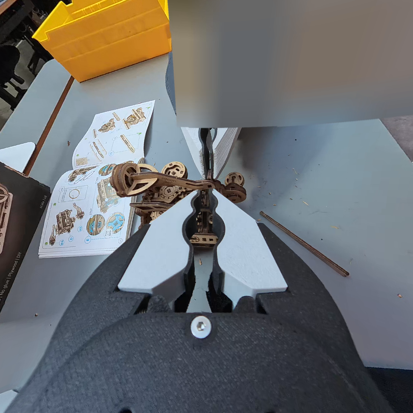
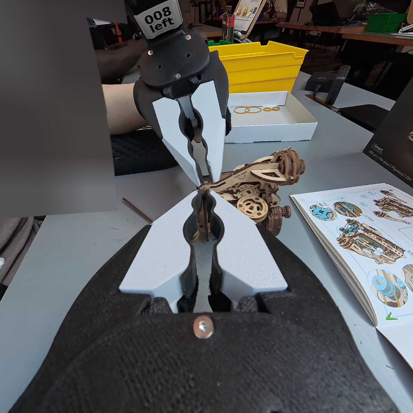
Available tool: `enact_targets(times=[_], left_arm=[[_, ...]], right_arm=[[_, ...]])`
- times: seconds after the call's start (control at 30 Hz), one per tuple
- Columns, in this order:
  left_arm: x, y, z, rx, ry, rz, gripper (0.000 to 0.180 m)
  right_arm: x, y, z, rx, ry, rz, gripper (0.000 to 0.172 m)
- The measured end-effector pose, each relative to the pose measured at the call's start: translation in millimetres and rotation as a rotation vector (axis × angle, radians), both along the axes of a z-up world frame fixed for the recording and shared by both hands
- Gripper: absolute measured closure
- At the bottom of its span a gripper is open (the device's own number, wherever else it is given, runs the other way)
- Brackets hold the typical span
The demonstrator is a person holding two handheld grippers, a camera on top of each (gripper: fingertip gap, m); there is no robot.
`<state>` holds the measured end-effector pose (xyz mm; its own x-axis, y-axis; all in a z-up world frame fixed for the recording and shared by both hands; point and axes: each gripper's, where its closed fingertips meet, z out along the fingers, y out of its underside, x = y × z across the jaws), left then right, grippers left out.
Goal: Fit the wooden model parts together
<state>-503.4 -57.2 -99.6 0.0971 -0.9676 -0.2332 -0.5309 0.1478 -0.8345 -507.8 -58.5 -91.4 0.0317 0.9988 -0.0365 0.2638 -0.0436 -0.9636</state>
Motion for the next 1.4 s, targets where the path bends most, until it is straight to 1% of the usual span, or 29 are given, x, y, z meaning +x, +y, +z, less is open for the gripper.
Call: enact_targets(times=[0.23,0.67,0.8,0.9,1.03,1.4], left_arm=[[1.3,-2.9,2.4,-0.001,-0.037,-0.035,0.18],[3.1,-2.9,3.2,-0.037,-0.124,-0.087,0.179],[3.6,-3.4,2.9,-0.037,-0.14,-0.088,0.179],[4.9,-5.0,0.7,-0.031,-0.14,-0.09,0.177],[5.5,-5.9,0.9,-0.029,-0.147,-0.092,0.175],[5.2,-3.8,2.8,-0.035,-0.173,-0.084,0.177]], right_arm=[[0.1,0.1,-0.2,-0.011,0.005,0.006,0.17],[-1.4,0.3,-1.9,-0.027,0.01,0.026,0.17],[-0.8,0.3,-1.5,-0.004,-0.001,0.016,0.17],[2.8,2.0,1.7,0.024,0.001,-0.004,0.167],[6.1,3.0,2.5,-0.014,0.007,0.002,0.166],[5.7,0.2,-1.8,-0.006,-0.019,0.025,0.17]])
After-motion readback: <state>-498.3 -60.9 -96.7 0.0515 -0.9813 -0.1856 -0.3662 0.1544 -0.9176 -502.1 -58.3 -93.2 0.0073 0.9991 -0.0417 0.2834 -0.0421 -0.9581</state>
